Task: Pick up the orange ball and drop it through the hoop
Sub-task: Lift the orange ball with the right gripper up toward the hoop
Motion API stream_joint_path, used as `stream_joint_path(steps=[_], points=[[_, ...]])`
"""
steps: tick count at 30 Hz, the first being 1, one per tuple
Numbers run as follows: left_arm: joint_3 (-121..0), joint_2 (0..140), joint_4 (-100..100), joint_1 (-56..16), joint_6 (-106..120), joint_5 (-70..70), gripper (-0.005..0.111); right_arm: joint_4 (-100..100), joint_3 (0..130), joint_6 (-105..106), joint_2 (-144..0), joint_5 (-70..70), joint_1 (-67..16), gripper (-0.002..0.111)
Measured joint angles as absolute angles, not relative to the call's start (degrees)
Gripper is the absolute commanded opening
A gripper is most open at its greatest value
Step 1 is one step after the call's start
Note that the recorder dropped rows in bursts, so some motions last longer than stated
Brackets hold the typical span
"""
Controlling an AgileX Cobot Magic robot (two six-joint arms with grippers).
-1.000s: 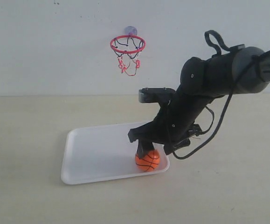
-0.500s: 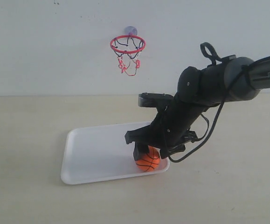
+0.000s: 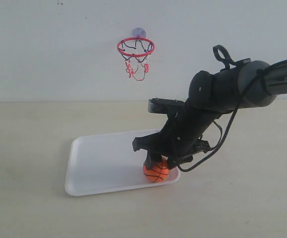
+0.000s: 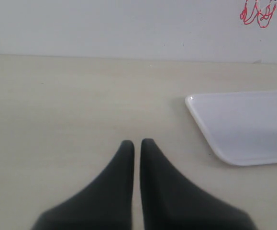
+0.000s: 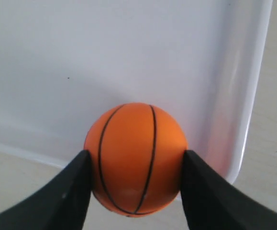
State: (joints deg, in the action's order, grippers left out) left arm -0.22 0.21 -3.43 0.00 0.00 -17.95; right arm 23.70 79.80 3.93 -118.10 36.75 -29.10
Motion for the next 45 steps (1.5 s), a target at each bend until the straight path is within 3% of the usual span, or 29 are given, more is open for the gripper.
stream_joint_path(steps=[28, 39, 45], points=[[-0.22, 0.21, -3.43, 0.0, 0.0, -17.95, 0.004, 23.03, 85.65, 5.84, -107.67, 39.34, -29.14, 0.0], [-0.22, 0.21, -3.43, 0.0, 0.0, -17.95, 0.004, 6.89, 85.65, 8.09, -106.3, 35.6, -29.04, 0.0], [-0.22, 0.21, -3.43, 0.0, 0.0, -17.95, 0.004, 7.01, 85.65, 8.36, -106.3, 35.04, -22.21, 0.0]])
